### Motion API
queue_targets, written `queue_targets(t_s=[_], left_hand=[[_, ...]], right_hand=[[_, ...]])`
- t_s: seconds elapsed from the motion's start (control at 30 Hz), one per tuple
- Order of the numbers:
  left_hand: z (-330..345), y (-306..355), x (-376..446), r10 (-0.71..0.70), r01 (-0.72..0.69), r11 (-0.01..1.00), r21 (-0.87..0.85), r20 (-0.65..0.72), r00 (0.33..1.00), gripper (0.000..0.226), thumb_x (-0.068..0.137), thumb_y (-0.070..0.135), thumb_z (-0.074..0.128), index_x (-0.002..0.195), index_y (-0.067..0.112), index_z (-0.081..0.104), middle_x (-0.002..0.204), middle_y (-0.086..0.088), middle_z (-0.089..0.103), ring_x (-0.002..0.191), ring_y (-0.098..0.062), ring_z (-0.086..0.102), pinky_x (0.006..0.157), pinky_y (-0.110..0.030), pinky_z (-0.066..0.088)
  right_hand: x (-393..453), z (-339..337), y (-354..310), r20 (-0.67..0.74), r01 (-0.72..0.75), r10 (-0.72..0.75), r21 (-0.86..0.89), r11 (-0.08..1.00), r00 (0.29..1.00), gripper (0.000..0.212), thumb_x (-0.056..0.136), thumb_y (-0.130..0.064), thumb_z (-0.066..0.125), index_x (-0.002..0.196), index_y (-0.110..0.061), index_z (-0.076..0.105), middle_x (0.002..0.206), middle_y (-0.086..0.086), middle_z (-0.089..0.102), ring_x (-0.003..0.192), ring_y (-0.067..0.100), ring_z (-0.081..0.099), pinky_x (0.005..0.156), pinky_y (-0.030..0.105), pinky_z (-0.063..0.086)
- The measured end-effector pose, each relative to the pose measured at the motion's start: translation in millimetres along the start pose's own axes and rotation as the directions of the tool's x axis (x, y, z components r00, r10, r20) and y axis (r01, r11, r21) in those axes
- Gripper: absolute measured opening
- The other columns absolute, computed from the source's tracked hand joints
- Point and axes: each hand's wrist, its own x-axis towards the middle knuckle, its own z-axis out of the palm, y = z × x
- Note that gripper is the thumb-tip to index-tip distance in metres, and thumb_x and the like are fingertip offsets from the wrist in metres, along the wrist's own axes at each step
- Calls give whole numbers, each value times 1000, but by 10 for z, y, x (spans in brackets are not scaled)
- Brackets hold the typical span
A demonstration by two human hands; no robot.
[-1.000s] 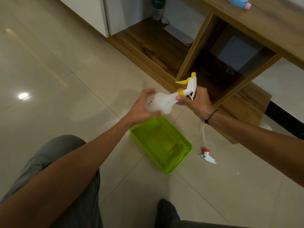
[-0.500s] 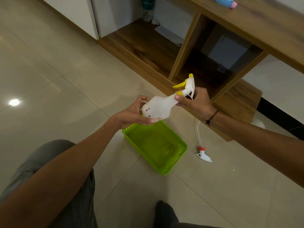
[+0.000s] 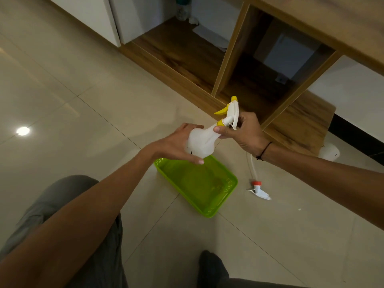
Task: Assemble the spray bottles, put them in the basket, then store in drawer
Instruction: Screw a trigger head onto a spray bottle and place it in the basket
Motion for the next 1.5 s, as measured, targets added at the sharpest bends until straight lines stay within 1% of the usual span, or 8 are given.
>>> queue_targets(t_s=[0.1,0.33,0.43,0.53,0.7,0.97,1.1,1.5], left_hand=[[-220,-88,-28,-5,31,984,-176,143,990,102,69,42,97,157,31,47,150,14,57,141,-9,55,104,-27,57],[-2,-115,22,10,0,984,178,-56,998,93,53,51,102,129,34,50,124,14,54,110,-8,60,78,-12,46],[58,-115,17,16,7,979,204,-109,994,95,48,56,99,121,35,42,120,13,62,105,-16,67,72,-20,53],[172,-72,-26,17,61,952,301,-251,968,100,44,69,90,125,32,44,120,9,70,102,-23,72,79,-40,61],[403,-142,-56,-3,146,944,295,-436,900,104,47,69,89,133,31,44,123,9,73,105,-25,74,80,-36,49],[187,-375,-164,-35,147,897,418,-264,964,144,50,77,93,166,23,28,176,-3,29,164,-25,23,125,-49,33],[131,-499,-205,-202,294,903,313,-296,934,134,60,67,94,166,28,22,169,0,40,147,-28,52,105,-51,52],[225,-599,-146,-253,376,844,383,-333,908,96,72,72,82,146,22,47,131,1,70,118,-29,69,75,-35,42]], right_hand=[[10,19,16,59,70,-63,-129,989,996,31,82,-13,89,101,8,75,111,8,78,103,22,76,89,40,64],[-73,302,-26,66,124,-114,-193,973,991,18,79,-25,91,85,-31,75,87,-26,77,85,-6,73,76,10,53],[-108,371,-28,14,142,-143,-258,956,990,20,77,-37,91,85,-24,78,84,-12,79,83,7,74,70,22,56],[-138,413,-27,-27,116,-131,-317,941,991,24,79,-34,91,82,-16,74,82,4,77,78,23,73,68,39,58],[-170,526,-66,-30,67,-81,-329,942,996,29,80,-27,92,86,-7,72,79,6,76,66,10,76,59,24,59],[40,660,-72,159,73,14,-529,845,987,31,82,-24,89,78,-22,59,80,-4,59,81,23,56,69,32,39],[136,818,1,187,84,32,-581,810,982,30,81,-23,89,93,-5,68,92,6,65,91,33,63,76,39,50],[192,1037,231,244,112,67,-650,751,968,47,79,-26,89,105,-15,53,100,-1,53,90,26,52,72,32,34]])
